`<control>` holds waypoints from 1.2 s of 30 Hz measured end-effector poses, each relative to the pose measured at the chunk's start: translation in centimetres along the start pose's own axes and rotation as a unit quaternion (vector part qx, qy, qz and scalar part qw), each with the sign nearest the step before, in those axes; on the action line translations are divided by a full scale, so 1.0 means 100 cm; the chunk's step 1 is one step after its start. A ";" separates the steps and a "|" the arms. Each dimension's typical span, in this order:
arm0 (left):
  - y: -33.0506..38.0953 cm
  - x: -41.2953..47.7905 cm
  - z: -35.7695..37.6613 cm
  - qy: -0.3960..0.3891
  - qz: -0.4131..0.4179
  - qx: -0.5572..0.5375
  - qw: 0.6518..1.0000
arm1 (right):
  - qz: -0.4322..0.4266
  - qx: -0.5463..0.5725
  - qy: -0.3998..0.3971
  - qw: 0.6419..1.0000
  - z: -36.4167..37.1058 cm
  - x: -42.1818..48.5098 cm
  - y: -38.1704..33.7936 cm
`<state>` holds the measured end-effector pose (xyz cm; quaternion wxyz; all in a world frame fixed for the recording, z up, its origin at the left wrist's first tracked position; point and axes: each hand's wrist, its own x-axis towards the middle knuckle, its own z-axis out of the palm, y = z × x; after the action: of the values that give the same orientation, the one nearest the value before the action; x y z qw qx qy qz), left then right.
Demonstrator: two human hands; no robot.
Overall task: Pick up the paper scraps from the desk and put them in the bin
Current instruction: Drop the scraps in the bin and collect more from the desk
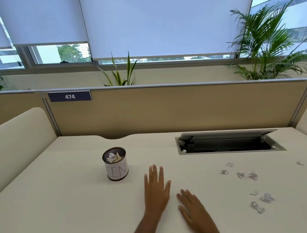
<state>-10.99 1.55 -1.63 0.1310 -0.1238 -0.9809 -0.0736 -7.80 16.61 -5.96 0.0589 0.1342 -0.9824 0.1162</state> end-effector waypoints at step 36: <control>0.152 0.057 0.018 -0.108 -0.456 -0.824 0.317 | 0.045 0.254 -0.023 0.966 -0.091 0.048 0.129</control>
<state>-12.73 17.69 -0.11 -0.1997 0.2926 -0.3210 -0.8784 -15.18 29.69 0.84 -0.0053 0.1034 -0.9267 0.3612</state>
